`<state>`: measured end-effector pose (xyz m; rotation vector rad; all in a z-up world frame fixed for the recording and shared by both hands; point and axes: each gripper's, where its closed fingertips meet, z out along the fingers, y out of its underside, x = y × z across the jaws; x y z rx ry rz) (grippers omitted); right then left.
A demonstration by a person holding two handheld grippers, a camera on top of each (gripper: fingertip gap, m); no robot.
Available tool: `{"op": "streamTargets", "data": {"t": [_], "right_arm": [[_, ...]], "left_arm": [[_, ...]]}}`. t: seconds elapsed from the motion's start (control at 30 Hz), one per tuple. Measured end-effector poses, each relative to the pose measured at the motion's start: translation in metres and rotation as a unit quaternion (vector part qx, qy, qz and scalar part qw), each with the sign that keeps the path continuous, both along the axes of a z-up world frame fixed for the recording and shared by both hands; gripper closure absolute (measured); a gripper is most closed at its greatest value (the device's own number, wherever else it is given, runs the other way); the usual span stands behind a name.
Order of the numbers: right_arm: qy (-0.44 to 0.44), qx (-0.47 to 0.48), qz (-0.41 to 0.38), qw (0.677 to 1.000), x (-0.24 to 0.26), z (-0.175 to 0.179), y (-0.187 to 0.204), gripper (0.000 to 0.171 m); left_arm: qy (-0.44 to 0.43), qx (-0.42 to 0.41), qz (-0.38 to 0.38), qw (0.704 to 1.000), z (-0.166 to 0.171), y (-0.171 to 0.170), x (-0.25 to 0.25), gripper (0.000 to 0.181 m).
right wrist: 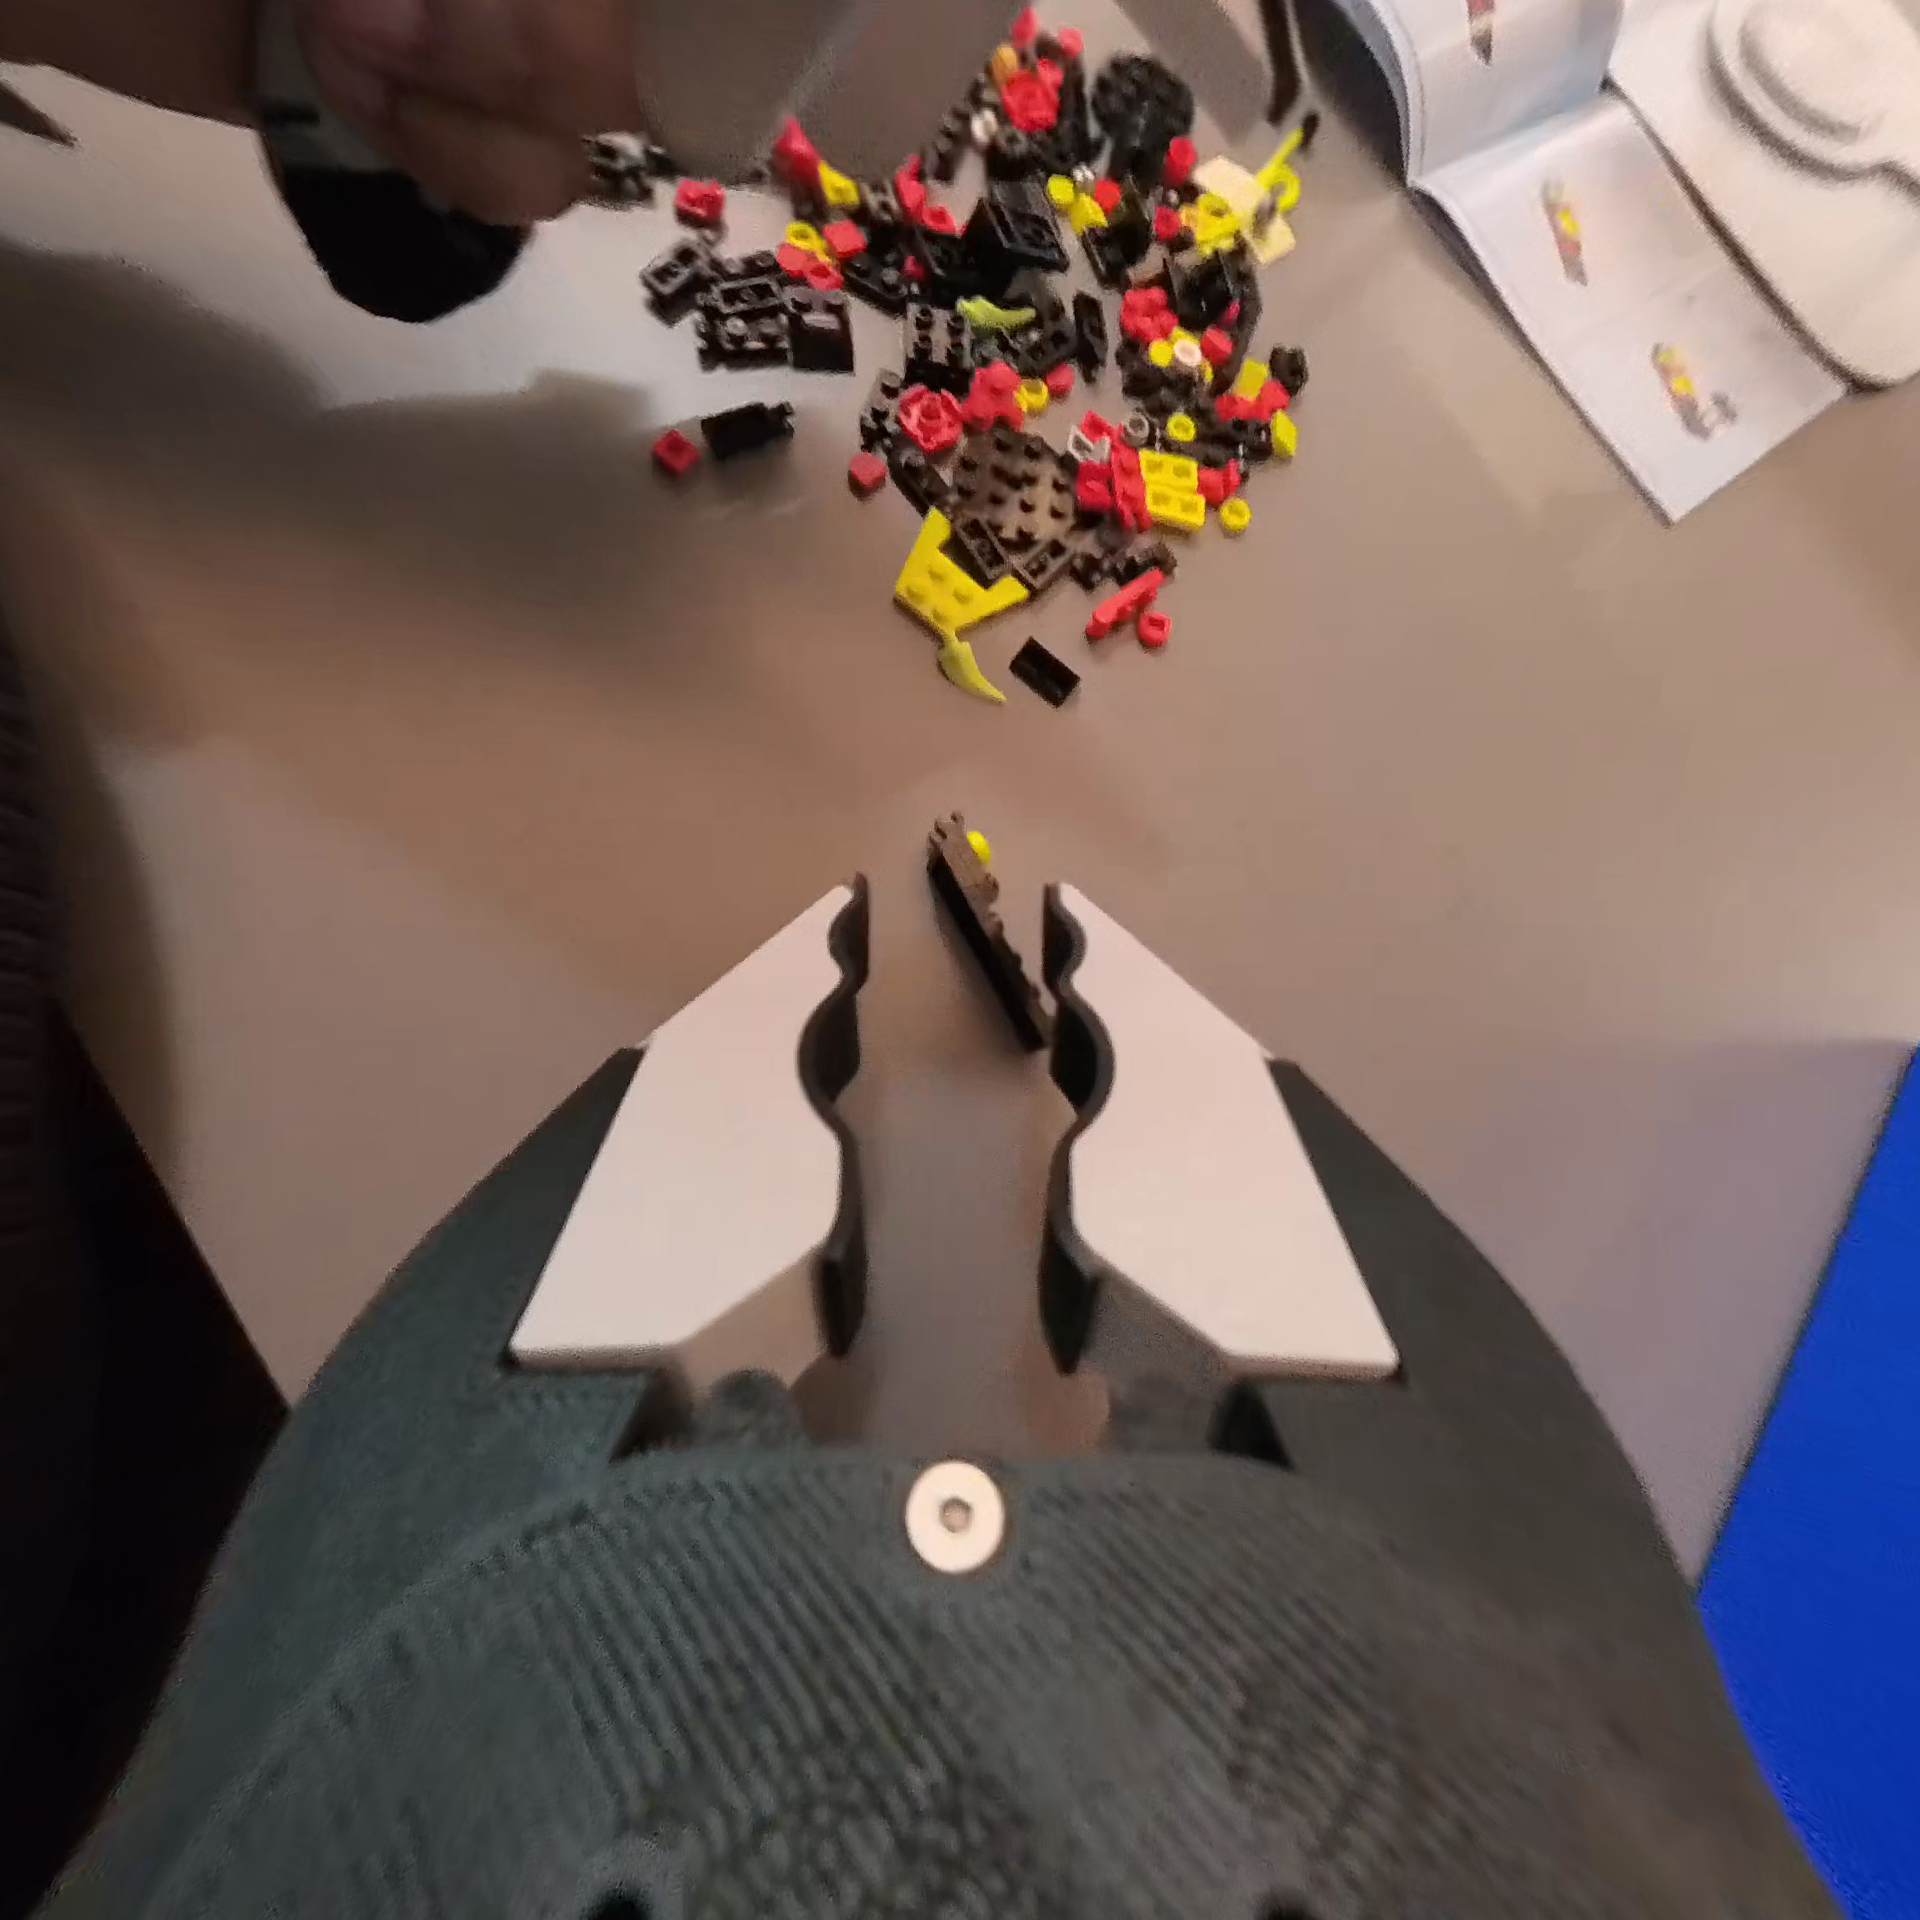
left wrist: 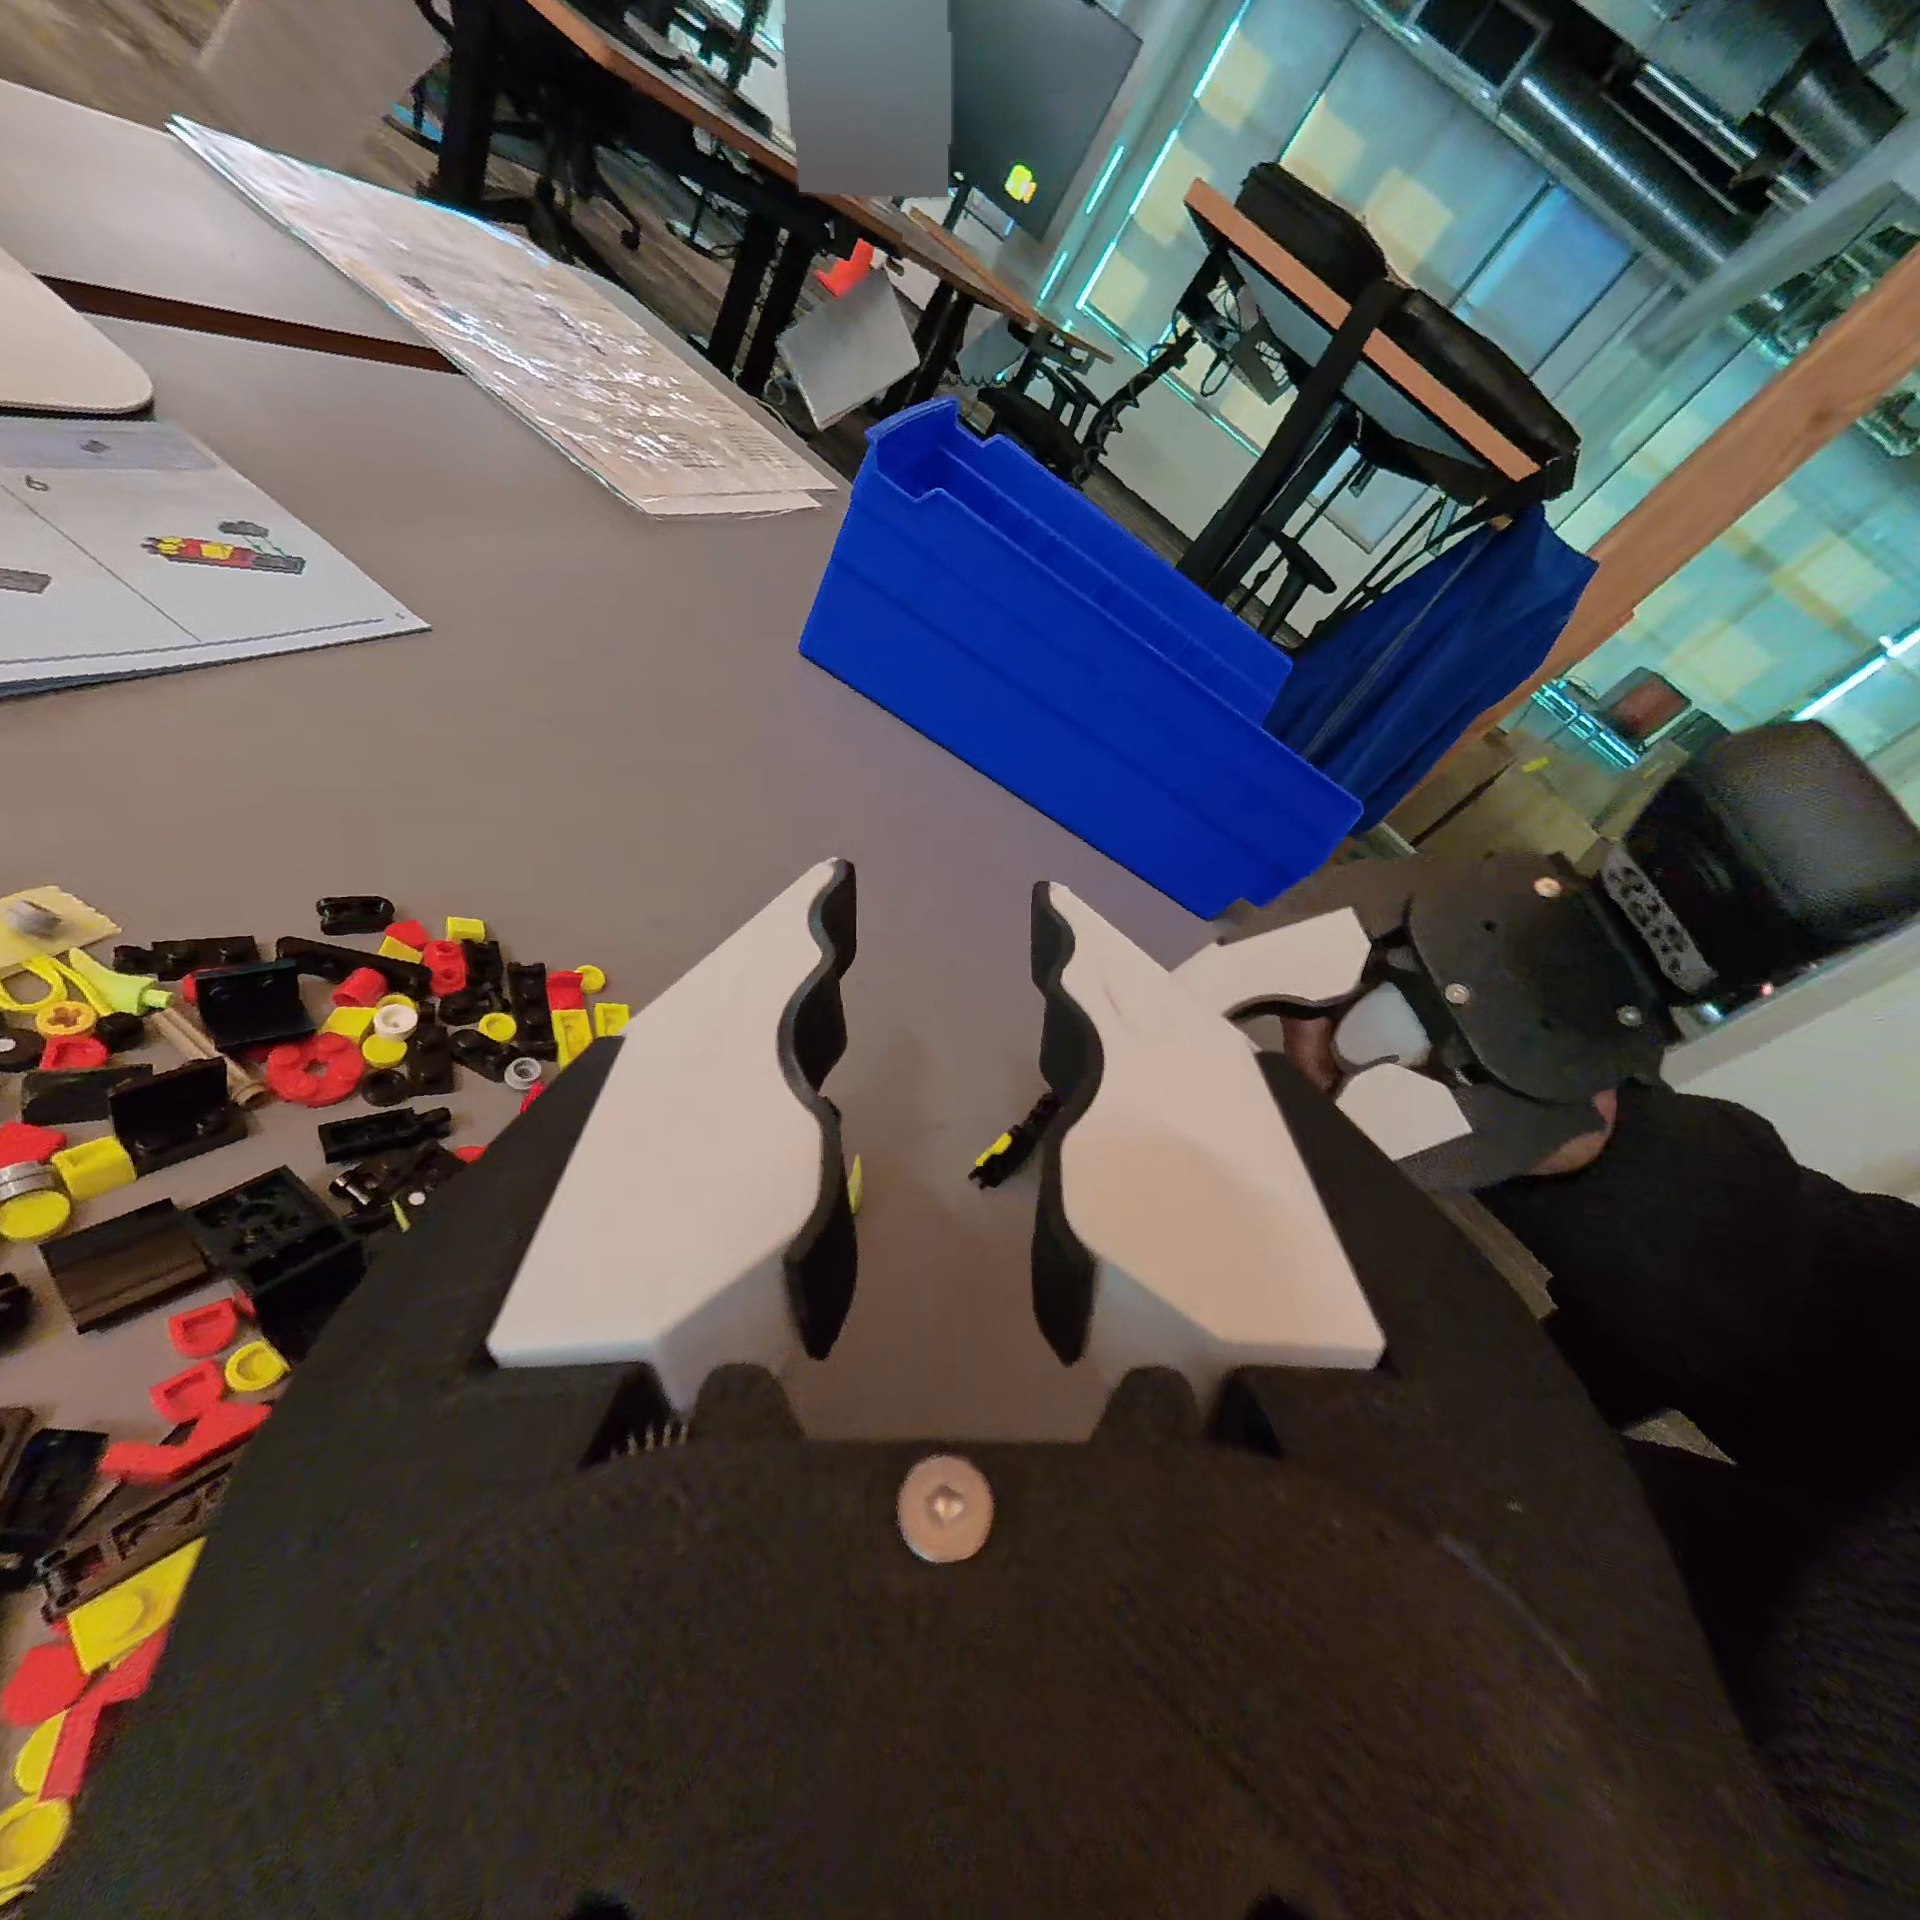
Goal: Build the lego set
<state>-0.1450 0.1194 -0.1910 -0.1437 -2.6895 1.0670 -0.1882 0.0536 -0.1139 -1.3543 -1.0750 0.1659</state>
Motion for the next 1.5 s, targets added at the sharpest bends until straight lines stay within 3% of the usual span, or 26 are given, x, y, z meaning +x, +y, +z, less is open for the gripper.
{"op": "streamTargets", "data": {"t": [0.13, 0.37, 0.57, 0.77, 0.87, 1.0, 1.17, 1.5], "right_arm": [[-0.016, 0.035, -0.027, 0.999, -0.006, -0.015, 0.005, 0.136], [0.0, 0.058, 0.019, 0.998, 0.006, -0.015, 0.008, 0.165], [-0.022, 0.057, 0.065, 0.996, 0.023, -0.017, 0.004, 0.168], [0.132, 0.09, 0.049, 0.986, 0.0, -0.007, 0.004, 0.167], [0.168, 0.123, 0.041, 0.977, -0.007, -0.013, 0.008, 0.167], [0.125, 0.127, 0.05, 0.983, 0.0, -0.021, 0.009, 0.157], [0.042, 0.092, 0.066, 0.993, 0.016, -0.022, 0.005, 0.157], [-0.022, 0.061, 0.007, 0.998, 0.004, -0.022, 0.01, 0.15]], "left_arm": [[-0.002, 0.001, -0.008, 1.0, -0.001, 0.004, 0.002, 0.15], [0.008, -0.011, 0.003, 1.0, 0.001, 0.001, 0.001, 0.15], [0.008, -0.013, -0.001, 1.0, 0.0, 0.003, 0.002, 0.15], [0.005, -0.012, 0.002, 1.0, -0.001, 0.002, 0.001, 0.15], [0.0, -0.013, 0.001, 1.0, -0.003, 0.002, 0.0, 0.15], [-0.001, -0.015, 0.001, 1.0, -0.004, 0.003, 0.0, 0.15], [-0.006, -0.015, 0.001, 1.0, -0.005, 0.003, 0.0, 0.15], [-0.014, -0.007, -0.004, 1.0, -0.006, 0.003, 0.0, 0.151]]}}
